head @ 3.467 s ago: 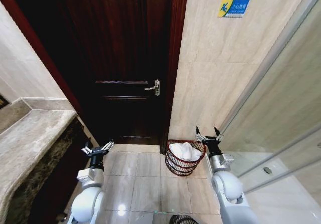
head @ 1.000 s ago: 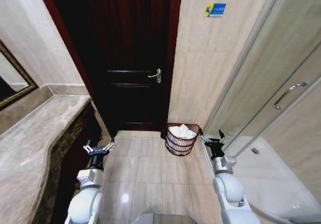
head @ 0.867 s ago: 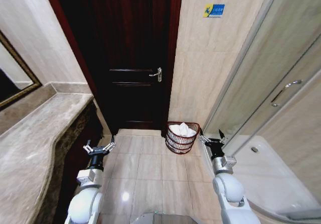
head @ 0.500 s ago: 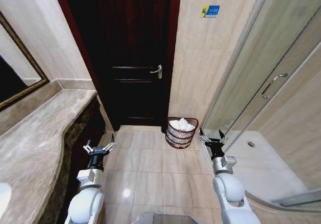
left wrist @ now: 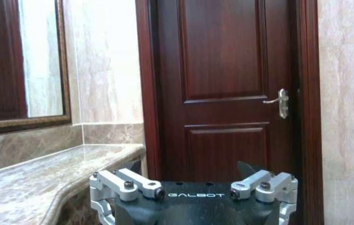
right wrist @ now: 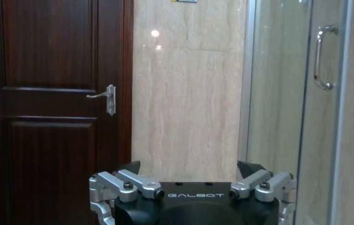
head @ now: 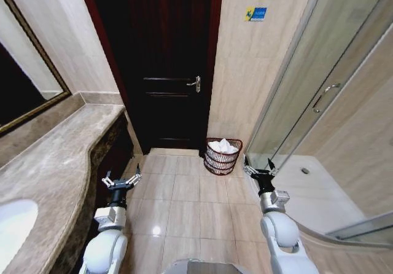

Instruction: Discard the used towel into the hamper.

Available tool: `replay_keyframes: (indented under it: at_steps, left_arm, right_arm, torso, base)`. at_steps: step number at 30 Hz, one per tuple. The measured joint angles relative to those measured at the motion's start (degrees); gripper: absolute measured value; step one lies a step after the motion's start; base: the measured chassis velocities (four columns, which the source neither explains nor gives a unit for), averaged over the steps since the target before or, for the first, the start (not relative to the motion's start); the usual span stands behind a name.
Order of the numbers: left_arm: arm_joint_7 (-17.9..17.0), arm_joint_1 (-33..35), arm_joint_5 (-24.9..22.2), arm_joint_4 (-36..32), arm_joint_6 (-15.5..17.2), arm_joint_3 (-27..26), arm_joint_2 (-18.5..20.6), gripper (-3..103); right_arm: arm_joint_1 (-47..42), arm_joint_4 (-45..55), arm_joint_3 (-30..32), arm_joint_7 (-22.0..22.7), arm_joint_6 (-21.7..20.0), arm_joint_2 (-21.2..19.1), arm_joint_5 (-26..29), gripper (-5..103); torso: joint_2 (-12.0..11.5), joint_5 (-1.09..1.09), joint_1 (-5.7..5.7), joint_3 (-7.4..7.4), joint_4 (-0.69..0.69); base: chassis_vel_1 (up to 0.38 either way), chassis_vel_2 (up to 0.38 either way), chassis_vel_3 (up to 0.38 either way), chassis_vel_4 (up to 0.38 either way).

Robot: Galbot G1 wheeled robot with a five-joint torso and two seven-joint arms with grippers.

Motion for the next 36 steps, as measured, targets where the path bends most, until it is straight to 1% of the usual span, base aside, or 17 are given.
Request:
replay_keyframes:
  at_steps: [10,22,36]
  left_arm:
    - [0.0,0.0,0.0,0.0,0.0,0.0,0.0,100]
    - [0.0,0.0,0.0,0.0,0.0,0.0,0.0,100]
    - [0.0,0.0,0.0,0.0,0.0,0.0,0.0,100]
  right_arm:
    - [0.0,0.0,0.0,0.0,0.0,0.0,0.0,100]
    - [0.0,0.0,0.0,0.0,0.0,0.0,0.0,100]
    - [0.0,0.0,0.0,0.0,0.0,0.0,0.0,100]
  torso:
    - [0.0,0.00,-0.02,-0.01,0.00]
    - [0.0,0.00,0.02,0.00,0.01]
    - [0.0,0.00,0.00,0.00,0.00]
  base:
    - [0.120,-0.105,-0.104,0.107]
    - [0.058,-0.067,-0.067,0.067]
    - [0.103,-0.086,-0.095,0.101]
